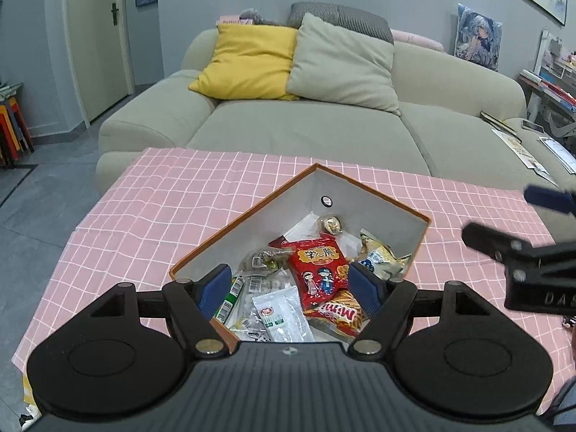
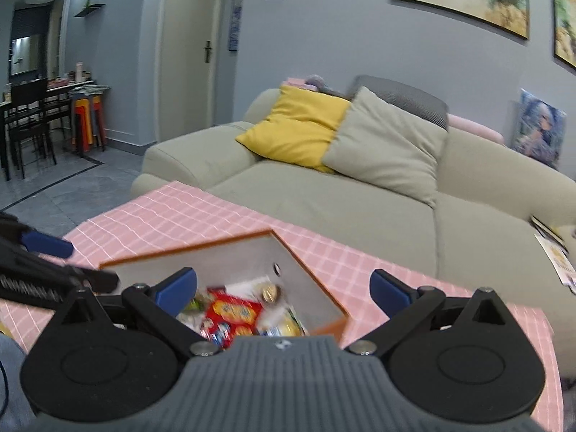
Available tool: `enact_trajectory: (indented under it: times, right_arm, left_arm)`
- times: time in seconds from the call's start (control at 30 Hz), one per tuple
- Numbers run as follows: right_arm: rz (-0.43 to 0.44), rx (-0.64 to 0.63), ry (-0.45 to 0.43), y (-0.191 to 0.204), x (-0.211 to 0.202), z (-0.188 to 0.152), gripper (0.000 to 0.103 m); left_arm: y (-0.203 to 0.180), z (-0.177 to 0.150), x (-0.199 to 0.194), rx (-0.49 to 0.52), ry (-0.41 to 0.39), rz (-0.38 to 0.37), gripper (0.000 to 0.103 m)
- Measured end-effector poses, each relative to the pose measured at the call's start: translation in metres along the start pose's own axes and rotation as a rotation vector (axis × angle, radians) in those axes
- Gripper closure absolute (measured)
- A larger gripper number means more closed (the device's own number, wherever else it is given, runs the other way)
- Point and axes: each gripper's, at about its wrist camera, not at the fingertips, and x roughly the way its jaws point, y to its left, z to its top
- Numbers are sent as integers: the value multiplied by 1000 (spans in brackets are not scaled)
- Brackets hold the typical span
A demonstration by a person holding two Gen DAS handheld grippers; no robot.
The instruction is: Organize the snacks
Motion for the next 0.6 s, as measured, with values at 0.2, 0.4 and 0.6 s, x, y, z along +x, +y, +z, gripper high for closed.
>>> enact_trajectory:
  times: [0.2,0.4,0.6]
  right_arm:
    - [-58,17,50,-11,-22,-40,4]
    - [-73,82,73,-18,-42,-69,4]
    - [-73,111,80,-15,-51,-88,4]
  left_arm:
    - [-16,-13,-12,13,-28,-4,16]
    - [-31,-28,-20,37,-36,8,16]
    - [-33,-40,-20,16,-6,3,16]
